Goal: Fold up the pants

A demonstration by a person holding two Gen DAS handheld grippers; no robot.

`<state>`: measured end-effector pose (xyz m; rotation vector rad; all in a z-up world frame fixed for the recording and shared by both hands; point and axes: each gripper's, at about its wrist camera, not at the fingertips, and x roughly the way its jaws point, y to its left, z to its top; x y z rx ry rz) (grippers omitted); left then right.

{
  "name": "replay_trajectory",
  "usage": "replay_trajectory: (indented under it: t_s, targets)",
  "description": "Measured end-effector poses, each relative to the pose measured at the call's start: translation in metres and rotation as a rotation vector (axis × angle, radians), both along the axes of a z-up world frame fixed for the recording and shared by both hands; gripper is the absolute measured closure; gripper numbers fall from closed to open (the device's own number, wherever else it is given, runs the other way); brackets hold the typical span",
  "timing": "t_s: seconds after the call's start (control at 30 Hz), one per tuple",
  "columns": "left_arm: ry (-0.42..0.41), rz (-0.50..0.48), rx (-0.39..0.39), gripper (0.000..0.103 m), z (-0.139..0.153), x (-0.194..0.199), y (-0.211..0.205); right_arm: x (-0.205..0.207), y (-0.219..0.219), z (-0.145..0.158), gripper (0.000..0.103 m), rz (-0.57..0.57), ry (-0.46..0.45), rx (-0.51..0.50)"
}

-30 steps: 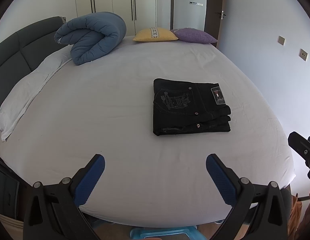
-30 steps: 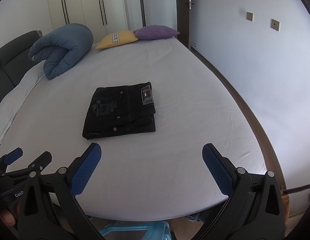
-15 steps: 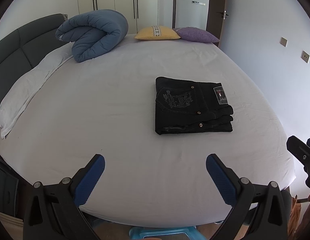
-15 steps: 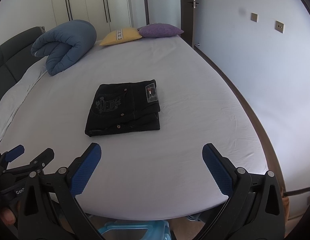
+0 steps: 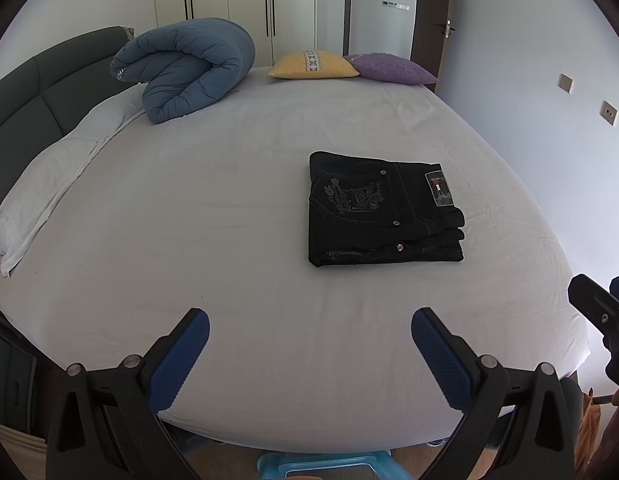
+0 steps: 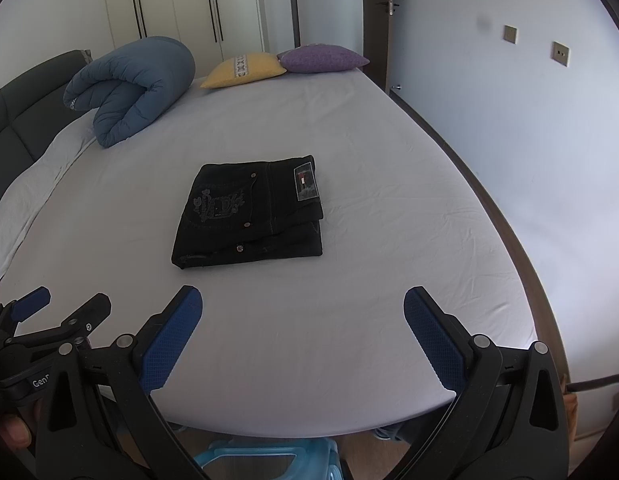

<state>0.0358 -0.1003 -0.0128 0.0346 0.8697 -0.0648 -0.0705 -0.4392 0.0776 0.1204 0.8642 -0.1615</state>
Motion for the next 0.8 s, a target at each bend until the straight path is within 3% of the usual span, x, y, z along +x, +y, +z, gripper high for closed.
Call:
replay_trajectory:
  t_s: [0.8]
  targets:
    - [0.003,0.001,-0.001,0.000,-0.0022,-0.0016,0.0000,-0.0015,0.0017,-0.0005,0.000,-0.002,0.003,0.000]
